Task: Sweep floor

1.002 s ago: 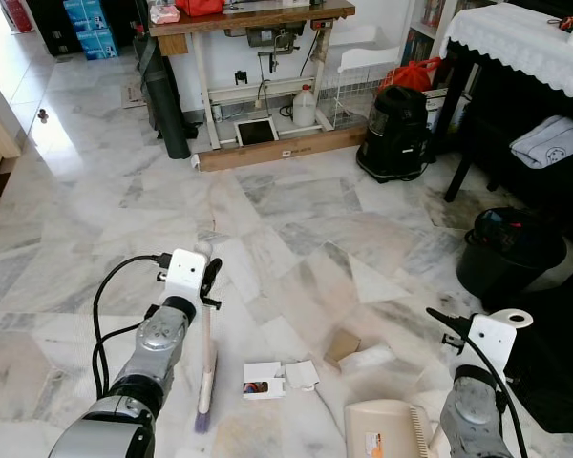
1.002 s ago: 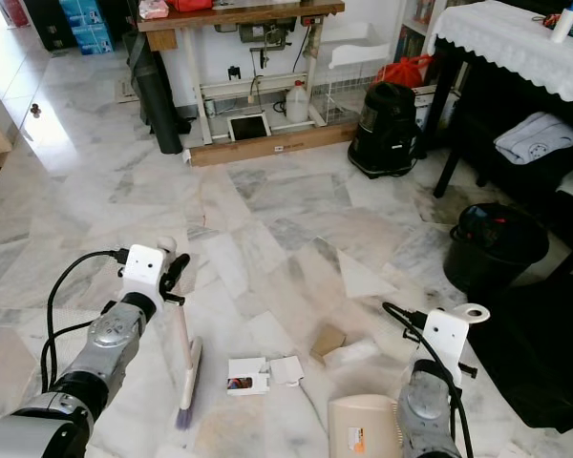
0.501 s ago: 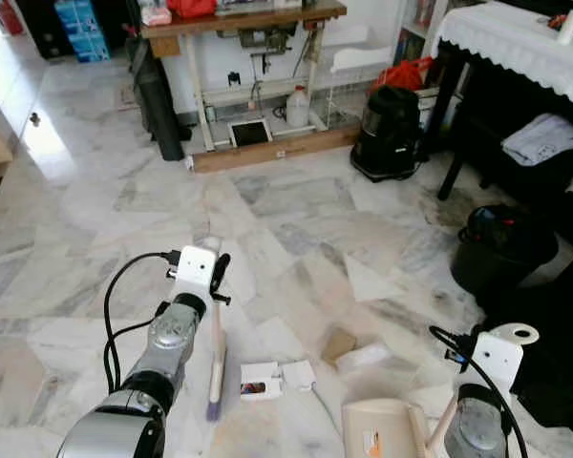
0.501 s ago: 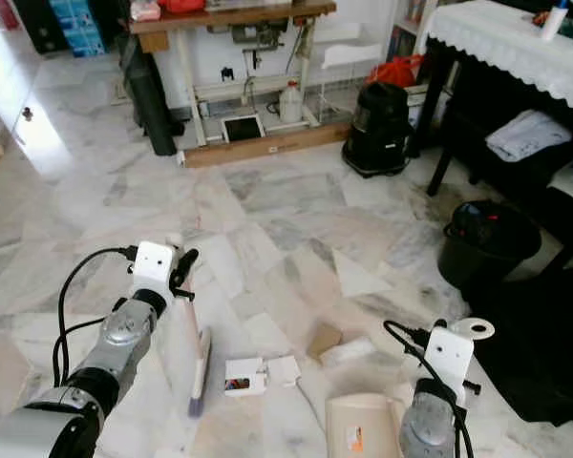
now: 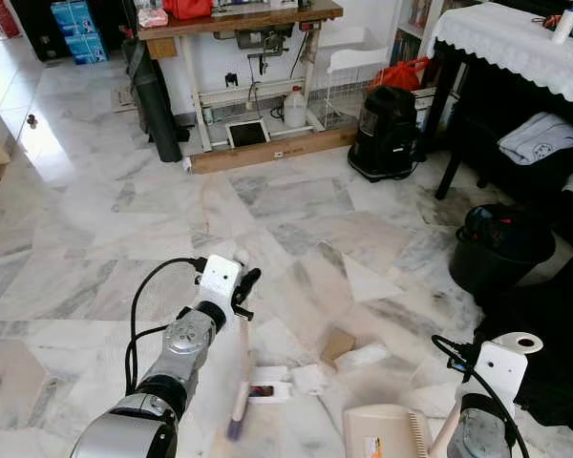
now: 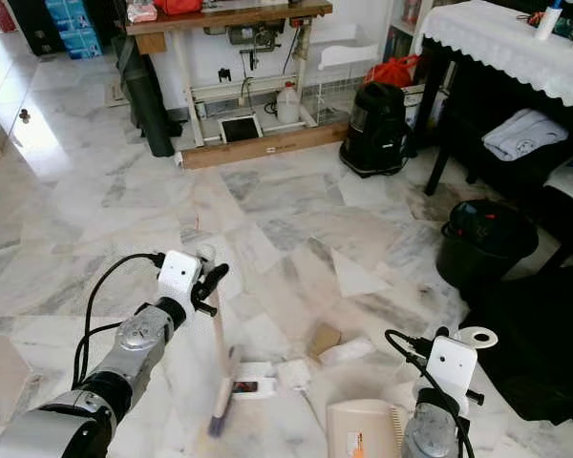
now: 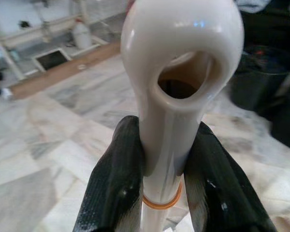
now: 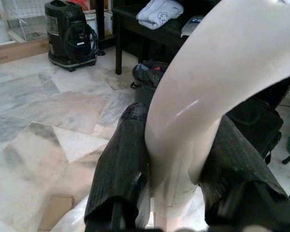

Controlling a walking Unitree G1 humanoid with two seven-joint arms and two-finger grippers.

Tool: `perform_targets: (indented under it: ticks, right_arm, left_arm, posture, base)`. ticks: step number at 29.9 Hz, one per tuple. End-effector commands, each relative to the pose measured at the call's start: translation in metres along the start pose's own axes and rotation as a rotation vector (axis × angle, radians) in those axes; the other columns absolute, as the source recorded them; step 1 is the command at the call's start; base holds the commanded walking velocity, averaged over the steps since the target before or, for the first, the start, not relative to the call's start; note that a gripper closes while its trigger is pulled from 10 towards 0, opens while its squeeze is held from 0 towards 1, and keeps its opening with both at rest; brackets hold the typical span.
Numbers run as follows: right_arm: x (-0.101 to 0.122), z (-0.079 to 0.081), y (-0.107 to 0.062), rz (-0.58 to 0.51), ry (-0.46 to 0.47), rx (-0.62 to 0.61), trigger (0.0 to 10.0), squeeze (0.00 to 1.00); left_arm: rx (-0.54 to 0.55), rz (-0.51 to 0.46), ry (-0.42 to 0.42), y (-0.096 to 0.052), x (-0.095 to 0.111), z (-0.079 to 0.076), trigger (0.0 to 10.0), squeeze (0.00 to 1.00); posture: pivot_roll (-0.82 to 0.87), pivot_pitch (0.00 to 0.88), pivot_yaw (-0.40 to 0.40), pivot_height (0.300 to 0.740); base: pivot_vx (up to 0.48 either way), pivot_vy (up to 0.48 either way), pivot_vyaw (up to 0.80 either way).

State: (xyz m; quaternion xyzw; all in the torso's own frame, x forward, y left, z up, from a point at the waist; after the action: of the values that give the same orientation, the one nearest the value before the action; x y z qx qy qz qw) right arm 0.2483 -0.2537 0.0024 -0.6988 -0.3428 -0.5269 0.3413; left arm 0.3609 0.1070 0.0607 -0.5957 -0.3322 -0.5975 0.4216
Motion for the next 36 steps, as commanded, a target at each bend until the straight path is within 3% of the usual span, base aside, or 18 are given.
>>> perform_targets:
  ticks: [1, 11, 16, 20, 24, 26, 27, 31, 36]
  right_arm:
    - [0.002, 0.006, -0.001, 0.003, -0.001, 0.022, 10.0, 0.0]
    - [0.004, 0.013, 0.003, 0.016, 0.008, 0.039, 10.0, 0.0]
    - [0.005, 0.017, 0.006, 0.019, 0.011, 0.044, 10.0, 0.0]
    - [0.006, 0.019, 0.008, 0.024, 0.015, 0.048, 10.0, 0.0]
    - [0.006, 0.02, 0.008, 0.025, 0.015, 0.052, 10.0, 0.0]
    - [0.005, 0.022, 0.008, 0.027, 0.014, 0.058, 10.0, 0.0]
    - [0.005, 0.022, 0.008, 0.027, 0.014, 0.058, 10.0, 0.0]
    - [0.005, 0.023, 0.008, 0.026, 0.009, 0.061, 10.0, 0.0]
    - [0.006, 0.023, 0.01, 0.025, 0.002, 0.058, 10.0, 0.0]
  left_arm:
    - [-0.052, 0.025, -0.038, -0.002, -0.005, -0.003, 10.0, 0.0]
    - [-0.102, 0.013, -0.069, -0.004, 0.001, 0.007, 10.0, 0.0]
    - [-0.228, 0.01, -0.099, -0.007, 0.003, 0.002, 10.0, 0.0]
    - [-0.255, 0.0, -0.103, -0.012, 0.007, 0.01, 10.0, 0.0]
    - [-0.219, -0.025, -0.088, -0.014, 0.013, 0.021, 10.0, 0.0]
    - [-0.13, -0.068, -0.06, -0.015, 0.023, 0.037, 10.0, 0.0]
    - [-0.13, -0.068, -0.06, -0.015, 0.023, 0.037, 10.0, 0.0]
    - [0.053, -0.169, 0.061, -0.017, 0.047, 0.063, 10.0, 0.0]
    - [0.091, -0.17, 0.093, -0.012, 0.053, 0.065, 10.0, 0.0]
  posture:
    - [-0.18, 0.005, 0.042, 0.74]
    - [-0.16, 0.0, 0.046, 0.74]
    - [-0.15, 0.0, 0.052, 0.74]
    - [-0.15, 0.0, 0.054, 0.74]
    - [-0.14, 0.0, 0.054, 0.74]
    - [-0.14, 0.0, 0.054, 0.74]
    - [-0.14, 0.0, 0.054, 0.74]
    - [-0.14, 0.0, 0.051, 0.74]
    - [-0.14, 0.0, 0.049, 0.74]
  base:
    - [0.0, 0.0, 0.0]
    - [0.0, 0.0, 0.0]
    - [0.0, 0.0, 0.0]
    - [0.0, 0.0, 0.0]
    - [0.0, 0.0, 0.0]
    - [0.0, 0.0, 0.0]
    - [0.0, 0.0, 0.0]
    - [0.0, 0.0, 0.0]
    - [0.0, 0.0, 0.0]
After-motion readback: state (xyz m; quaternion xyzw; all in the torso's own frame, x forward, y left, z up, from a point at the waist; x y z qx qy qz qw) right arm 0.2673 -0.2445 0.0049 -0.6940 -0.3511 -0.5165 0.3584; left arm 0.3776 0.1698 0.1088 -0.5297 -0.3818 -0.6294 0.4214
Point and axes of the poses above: a point about 5 cm out from each wrist's last joint towards the gripper, its own y axis pointing out of the wrist towards the gripper, its own x axis along the axis of the wrist's last joint, z = x × y, the point moved 3 cm from there along y, pointing out of the wrist towards the gripper, and after that the axes turned 2 degrees about -y, right-handed, at the moved point
